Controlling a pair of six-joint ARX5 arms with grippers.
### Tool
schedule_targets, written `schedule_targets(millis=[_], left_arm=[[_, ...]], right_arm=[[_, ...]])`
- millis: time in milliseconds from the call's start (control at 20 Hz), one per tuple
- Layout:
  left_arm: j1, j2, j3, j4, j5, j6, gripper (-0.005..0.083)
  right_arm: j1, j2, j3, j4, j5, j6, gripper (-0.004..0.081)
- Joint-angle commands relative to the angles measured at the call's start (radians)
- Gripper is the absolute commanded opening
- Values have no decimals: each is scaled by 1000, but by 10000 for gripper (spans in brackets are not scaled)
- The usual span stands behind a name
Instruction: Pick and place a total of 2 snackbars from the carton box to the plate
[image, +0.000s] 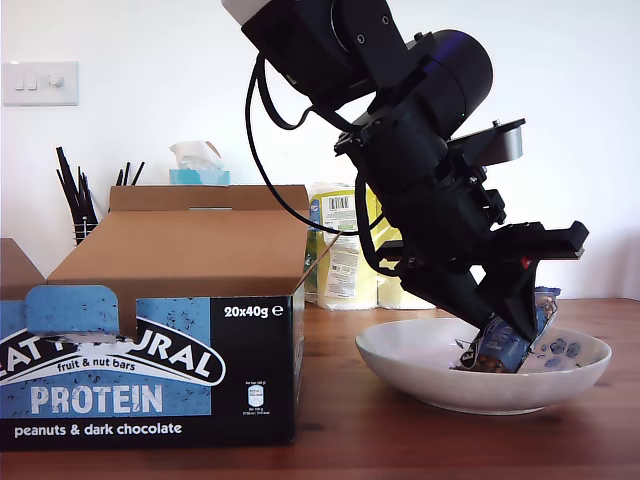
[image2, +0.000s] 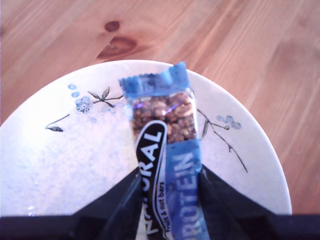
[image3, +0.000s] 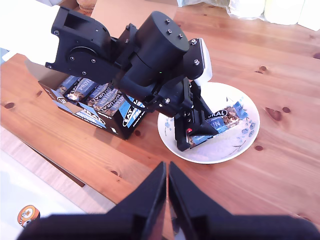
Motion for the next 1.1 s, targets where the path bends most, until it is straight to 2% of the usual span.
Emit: schedule_targets(millis=[0,300,450,750,1050], left_arm=[[-5,12,19,-10,17,-3,292],[-5,12,112,-75,27,-1,316],[5,12,174,-178,26,26,323],[3,34,174,-230,27,24,323],[4,39,174,-207,24,24,321]], right_arm=[[3,-3,-6,6,0,1,-13],[3,-3,-6,7,0,0,-13],[3,-3,-6,10,0,0,-13],[3,-3,-6,29,-1,0,-13],[3,-3,-6,32,0,0,-13]])
